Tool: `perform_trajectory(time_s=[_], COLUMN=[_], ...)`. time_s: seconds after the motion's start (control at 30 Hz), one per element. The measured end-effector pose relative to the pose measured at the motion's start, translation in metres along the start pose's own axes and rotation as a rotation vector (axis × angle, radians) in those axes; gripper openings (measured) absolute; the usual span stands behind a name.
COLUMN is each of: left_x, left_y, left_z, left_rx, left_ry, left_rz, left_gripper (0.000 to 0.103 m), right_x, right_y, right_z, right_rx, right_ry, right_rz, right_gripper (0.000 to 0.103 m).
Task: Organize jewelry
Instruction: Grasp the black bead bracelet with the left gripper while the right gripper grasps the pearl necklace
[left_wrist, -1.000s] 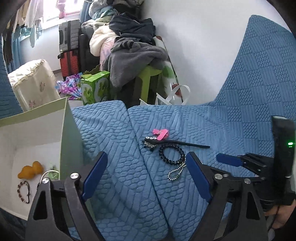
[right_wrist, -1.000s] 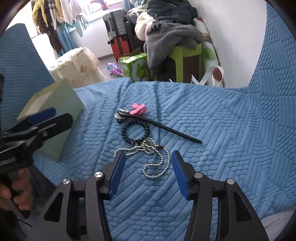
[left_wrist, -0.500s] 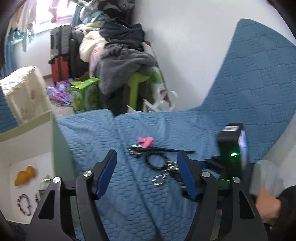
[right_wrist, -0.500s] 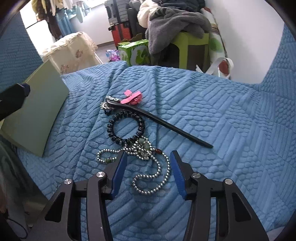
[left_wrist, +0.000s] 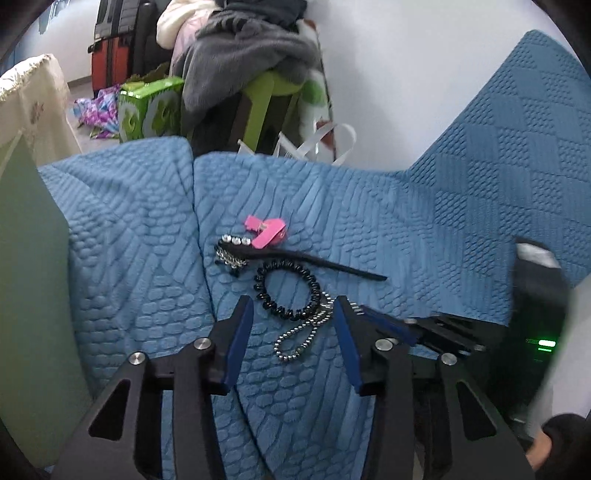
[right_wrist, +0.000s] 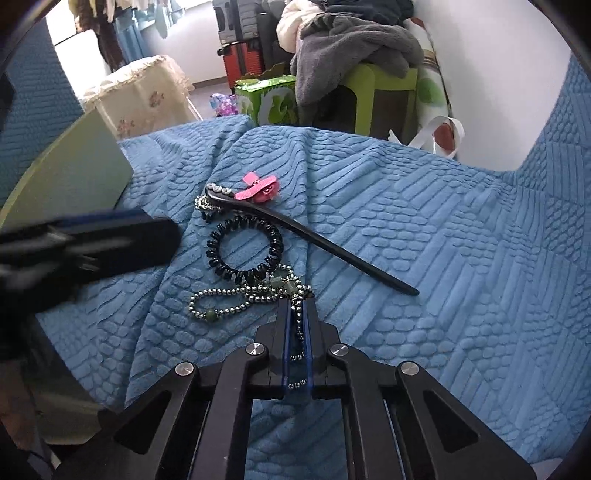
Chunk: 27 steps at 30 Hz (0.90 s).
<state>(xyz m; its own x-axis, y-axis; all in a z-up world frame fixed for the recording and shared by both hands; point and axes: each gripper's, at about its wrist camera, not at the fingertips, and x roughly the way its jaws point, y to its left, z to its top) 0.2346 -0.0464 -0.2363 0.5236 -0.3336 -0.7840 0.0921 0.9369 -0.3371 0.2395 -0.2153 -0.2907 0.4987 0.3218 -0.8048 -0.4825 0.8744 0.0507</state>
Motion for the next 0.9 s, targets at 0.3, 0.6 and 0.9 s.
perform_trajectory(time_s=[0.3,0.6,0.9], left_x=[0.03,0.04,0.038], left_y=[0.0,-0.009,-0.005], left_z=[-0.001,0.003,0.0], left_rx=[0.006,0.075,0.11], left_ry=[0.043,0.039,0.054], left_rz=[0.103,0.186,0.228], left_gripper=[0.032,0.027,0.008], right_x=[-0.016,-0.014,-0.014], right_y=[-0.013,-0.017,-0.013], right_z=[-0.003,-0.003,-0.002], right_rx=[0.077,0.099,0.091], right_ry=[-0.017,-0.003,0.004], right_rz=[0.012,-0.004,0.006], right_gripper=[0.004,0.004,0.004])
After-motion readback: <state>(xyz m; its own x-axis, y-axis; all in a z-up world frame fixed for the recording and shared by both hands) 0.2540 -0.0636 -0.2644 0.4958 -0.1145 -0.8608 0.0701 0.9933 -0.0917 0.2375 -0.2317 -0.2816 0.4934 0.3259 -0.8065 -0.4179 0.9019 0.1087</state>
